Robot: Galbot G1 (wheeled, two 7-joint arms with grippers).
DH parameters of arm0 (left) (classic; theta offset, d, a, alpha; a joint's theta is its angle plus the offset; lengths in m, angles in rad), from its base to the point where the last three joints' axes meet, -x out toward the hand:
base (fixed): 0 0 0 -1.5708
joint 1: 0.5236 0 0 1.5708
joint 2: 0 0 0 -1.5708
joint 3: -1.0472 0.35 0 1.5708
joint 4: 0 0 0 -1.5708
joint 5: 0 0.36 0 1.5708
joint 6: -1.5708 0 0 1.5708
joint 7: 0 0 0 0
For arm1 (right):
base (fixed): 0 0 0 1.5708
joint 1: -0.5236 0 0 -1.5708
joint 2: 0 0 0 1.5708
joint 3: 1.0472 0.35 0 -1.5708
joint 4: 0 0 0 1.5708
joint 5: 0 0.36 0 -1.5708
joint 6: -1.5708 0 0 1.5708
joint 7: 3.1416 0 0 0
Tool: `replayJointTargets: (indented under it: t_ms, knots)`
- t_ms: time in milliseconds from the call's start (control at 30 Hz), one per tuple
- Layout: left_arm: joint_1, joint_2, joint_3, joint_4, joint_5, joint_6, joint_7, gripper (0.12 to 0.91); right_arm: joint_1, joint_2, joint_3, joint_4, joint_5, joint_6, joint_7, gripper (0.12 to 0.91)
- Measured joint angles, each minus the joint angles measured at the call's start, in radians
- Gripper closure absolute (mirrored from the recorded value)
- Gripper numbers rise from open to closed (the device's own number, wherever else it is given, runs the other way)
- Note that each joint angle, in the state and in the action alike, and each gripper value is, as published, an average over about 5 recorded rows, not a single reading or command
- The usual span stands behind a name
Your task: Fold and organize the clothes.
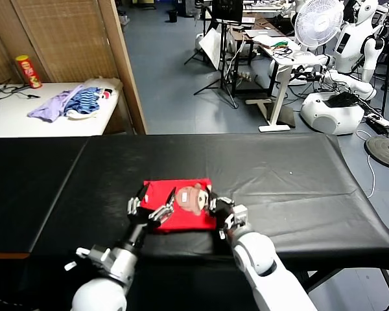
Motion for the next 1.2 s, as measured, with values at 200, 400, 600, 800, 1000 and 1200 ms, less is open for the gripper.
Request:
replayJointTargets:
  t_ms: [200,400,600,800,1000,1200]
  knots:
    - [0.045,0.016,-0.027,0.020,0.011,-0.019,-0.018,0.232,-0.062,-0.042,0.035,0.035,-0.090,0.139,-0.049,0.651]
    - [0.083,0.048,-0.065,0.020,-0.049,0.026,-0.056,0.232,-0.224,-0.075,0.098,0.169,-0.148,0.232,-0.002,0.327]
    - [0.143,0.095,-0.111,0.000,-0.055,0.067,-0.073,0.232,-0.444,-0.073,0.168,0.311,-0.154,0.295,0.067,0.230]
    - [0.247,0.113,-0.169,0.001,-0.065,0.048,-0.068,0.232,-0.623,-0.072,0.198,0.415,-0.150,0.294,0.129,0.227]
    - [0.375,0.119,-0.233,-0.022,-0.057,0.032,-0.070,0.232,-0.764,-0.076,0.202,0.513,-0.150,0.221,0.201,0.227]
    - [0.504,0.123,-0.293,-0.056,-0.052,0.091,-0.116,0.232,-0.887,-0.078,0.201,0.596,-0.134,0.149,0.256,0.227]
